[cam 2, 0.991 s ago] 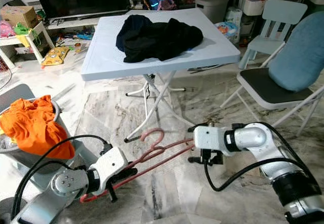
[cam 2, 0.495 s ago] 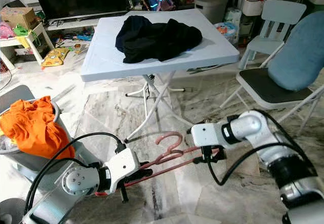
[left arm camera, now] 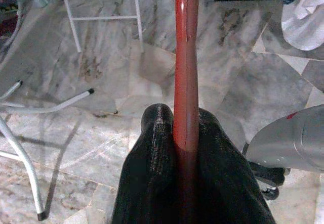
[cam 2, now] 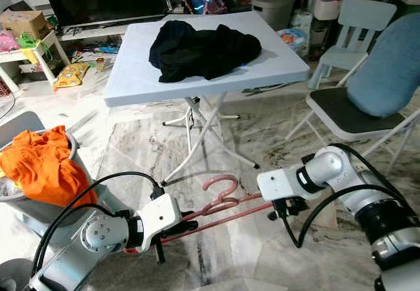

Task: Hang hanger

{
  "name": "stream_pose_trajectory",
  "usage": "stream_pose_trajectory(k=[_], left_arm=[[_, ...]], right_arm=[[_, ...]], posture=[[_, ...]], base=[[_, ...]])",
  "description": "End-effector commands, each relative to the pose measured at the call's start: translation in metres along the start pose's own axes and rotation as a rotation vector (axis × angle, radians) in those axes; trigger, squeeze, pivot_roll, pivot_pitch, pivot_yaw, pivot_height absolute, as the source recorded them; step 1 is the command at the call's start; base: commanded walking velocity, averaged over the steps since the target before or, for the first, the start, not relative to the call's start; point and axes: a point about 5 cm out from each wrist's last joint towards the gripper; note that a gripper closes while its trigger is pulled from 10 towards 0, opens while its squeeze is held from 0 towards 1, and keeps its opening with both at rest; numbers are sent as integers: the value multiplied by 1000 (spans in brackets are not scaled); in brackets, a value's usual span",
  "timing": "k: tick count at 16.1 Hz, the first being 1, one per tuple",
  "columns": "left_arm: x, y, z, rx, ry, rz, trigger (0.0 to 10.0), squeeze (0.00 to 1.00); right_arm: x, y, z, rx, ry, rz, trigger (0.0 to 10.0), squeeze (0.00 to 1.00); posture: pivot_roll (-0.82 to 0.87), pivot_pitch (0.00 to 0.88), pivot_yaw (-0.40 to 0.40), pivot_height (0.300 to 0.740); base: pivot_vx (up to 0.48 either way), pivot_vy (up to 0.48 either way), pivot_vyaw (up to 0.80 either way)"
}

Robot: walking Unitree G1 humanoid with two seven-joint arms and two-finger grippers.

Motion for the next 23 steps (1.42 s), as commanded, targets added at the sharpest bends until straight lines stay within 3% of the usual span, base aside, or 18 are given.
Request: stream_pose_trajectory(k=[1,8,21,22,23], left_arm=[[3,0,0,7,-26,1,10000,0],[2,-2,0,4,-25,-2,10000,0],[2,-4,-1,5,-27,12,10000,0],[2,-3,-5,15,-37,14,10000,161],[3,-3,-5,13,-41,26,10000,498]], right_arm=[[-5,5,3,19,21,10,0,0],[-2,-5,8,-17,-2,22,0,0],[-2,-8,10,-55,-39,35,0,0],[-1,-10,10,-56,-43,35,0,0],[-1,-10,10,-54,-44,35,0,0]], posture=[[-83,0,72,740],[-85,0,73,740],[-82,0,70,740],[-80,0,67,740],[-80,0,67,740]], base=[[0,0,0],[0,0,0],[0,0,0],[0,0,0],[0,0,0]])
Point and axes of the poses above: a point about 5 cm out from each wrist's last joint towards the gripper, its own y axis pointing back from the gripper into the wrist, its own z axis along the axis of the wrist's last joint, x = y × z, and after that the axes turned 5 degrees about -y, right-handed
